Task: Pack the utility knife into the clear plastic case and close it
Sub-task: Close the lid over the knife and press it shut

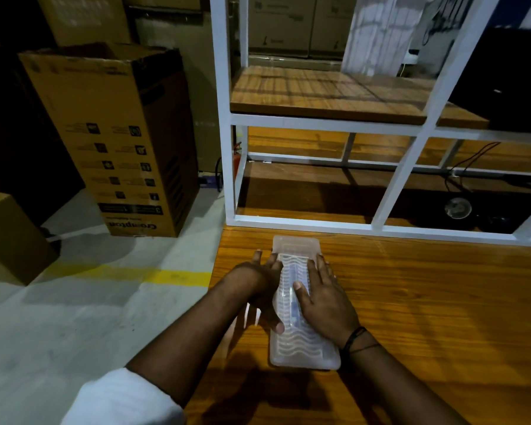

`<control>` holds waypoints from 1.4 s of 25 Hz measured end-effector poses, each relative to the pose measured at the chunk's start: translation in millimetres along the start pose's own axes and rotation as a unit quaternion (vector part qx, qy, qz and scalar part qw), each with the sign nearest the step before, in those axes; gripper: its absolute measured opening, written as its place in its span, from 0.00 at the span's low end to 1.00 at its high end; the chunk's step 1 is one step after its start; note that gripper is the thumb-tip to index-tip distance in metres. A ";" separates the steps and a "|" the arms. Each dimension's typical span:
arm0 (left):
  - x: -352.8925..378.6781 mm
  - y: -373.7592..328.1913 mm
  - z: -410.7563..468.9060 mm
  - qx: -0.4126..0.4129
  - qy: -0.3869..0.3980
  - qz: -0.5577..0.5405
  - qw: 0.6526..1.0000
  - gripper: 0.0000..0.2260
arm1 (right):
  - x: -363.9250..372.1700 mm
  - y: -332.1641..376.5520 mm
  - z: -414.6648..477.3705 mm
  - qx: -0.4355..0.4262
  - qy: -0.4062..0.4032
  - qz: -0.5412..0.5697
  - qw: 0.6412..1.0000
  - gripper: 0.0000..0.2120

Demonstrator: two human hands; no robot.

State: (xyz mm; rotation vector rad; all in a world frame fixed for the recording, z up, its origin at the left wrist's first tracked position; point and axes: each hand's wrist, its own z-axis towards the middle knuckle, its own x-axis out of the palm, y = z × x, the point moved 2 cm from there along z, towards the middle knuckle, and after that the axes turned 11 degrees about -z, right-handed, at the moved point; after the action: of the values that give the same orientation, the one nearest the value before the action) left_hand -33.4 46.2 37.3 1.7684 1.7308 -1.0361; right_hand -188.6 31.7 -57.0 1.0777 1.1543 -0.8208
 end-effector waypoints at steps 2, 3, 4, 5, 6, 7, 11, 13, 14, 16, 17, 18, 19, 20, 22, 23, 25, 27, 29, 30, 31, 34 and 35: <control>-0.3 1.8 4.9 -0.005 -0.004 -0.013 1.000 0.60 | 0.8 -0.5 1.0 -0.005 -0.003 0.004 1.000 0.35; -0.5 2.7 8.0 -0.009 -0.003 -0.018 1.000 0.59 | 1.4 -1.3 1.5 -0.007 -0.004 0.006 1.000 0.35; -0.9 3.8 10.7 -0.014 -0.003 -0.027 1.000 0.59 | 1.6 -2.0 2.3 -0.005 0.001 0.008 1.000 0.35; -1.4 4.2 12.8 -0.022 -0.003 -0.034 0.999 0.60 | 0.9 -2.6 2.6 -0.002 0.004 0.010 1.000 0.36; -0.7 4.6 15.0 -0.023 -0.004 -0.034 0.999 0.60 | -0.2 -3.4 3.2 0.000 0.006 0.012 1.000 0.35; 0.7 5.2 16.7 -0.020 -0.006 -0.031 0.999 0.59 | -2.6 -4.2 4.5 0.004 0.002 0.017 1.000 0.34; -1.3 15.8 21.6 0.010 -0.109 -0.177 0.978 0.37 | -20.6 -13.5 25.9 0.058 -0.058 0.105 0.991 0.18; -4.8 25.7 32.0 0.012 -0.221 -0.306 0.926 0.17 | -25.5 -19.3 44.7 0.114 -0.090 0.156 0.977 0.13; -4.8 30.4 40.9 0.001 -0.268 -0.354 0.896 0.12 | -27.6 -21.3 53.9 0.143 -0.100 0.189 0.966 0.11; -6.3 34.9 56.0 -0.022 -0.322 -0.431 0.843 0.11 | -29.3 -25.6 70.6 0.199 -0.090 0.265 0.939 0.08; -7.7 35.6 60.3 -0.036 -0.332 -0.462 0.821 0.13 | -28.9 -28.8 78.8 0.229 -0.076 0.299 0.923 0.08; -9.0 36.8 66.6 -0.051 -0.333 -0.491 0.803 0.15 | -28.4 -32.6 87.0 0.256 -0.064 0.320 0.910 0.09; -10.2 38.0 72.3 -0.065 -0.330 -0.513 0.790 0.15 | -25.9 -37.2 95.1 0.274 -0.045 0.326 0.904 0.11; -12.8 39.9 77.5 -0.077 -0.324 -0.529 0.780 0.14 | -24.4 -39.1 100.7 0.285 -0.026 0.327 0.901 0.13; -17.1 46.5 87.6 -0.098 -0.309 -0.559 0.763 0.11 | -17.5 -39.3 109.3 0.292 -0.022 0.370 0.881 0.12; -17.6 49.8 91.5 -0.107 -0.291 -0.586 0.748 0.10 | -13.3 -38.7 110.9 0.296 -0.025 0.408 0.863 0.12; -17.5 52.3 94.7 -0.120 -0.229 -0.662 0.704 0.07 | -6.8 -39.5 111.3 0.308 -0.022 0.478 0.822 0.09; -17.5 53.7 96.0 -0.122 -0.180 -0.709 0.671 0.07 | -2.7 -41.5 114.1 0.304 -0.020 0.509 0.805 0.07; -17.5 54.2 98.7 -0.119 -0.173 -0.712 0.670 0.06 | 2.2 -45.2 118.5 0.307 -0.033 0.493 0.813 0.07; -16.8 53.3 99.2 -0.117 -0.179 -0.714 0.666 0.06 | 2.8 -46.7 119.3 0.303 -0.039 0.478 0.823 0.09; -16.4 51.3 97.8 -0.116 -0.187 -0.717 0.661 0.05 | 4.4 -48.8 120.7 0.292 -0.042 0.465 0.834 0.12; -10.6 47.8 93.2 -0.103 -0.240 -0.700 0.665 0.06 | -4.0 -47.3 108.6 0.262 -0.033 0.460 0.848 0.13; -6.4 46.7 88.5 -0.094 -0.260 -0.702 0.656 0.08 | -9.1 -44.3 100.3 0.255 -0.025 0.456 0.853 0.12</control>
State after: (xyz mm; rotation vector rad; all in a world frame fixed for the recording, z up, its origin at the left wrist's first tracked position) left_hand -4.7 -30.6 -20.5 -0.4089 2.4688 -1.5124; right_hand -201.9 -77.4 -53.5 1.8191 0.2521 -0.3693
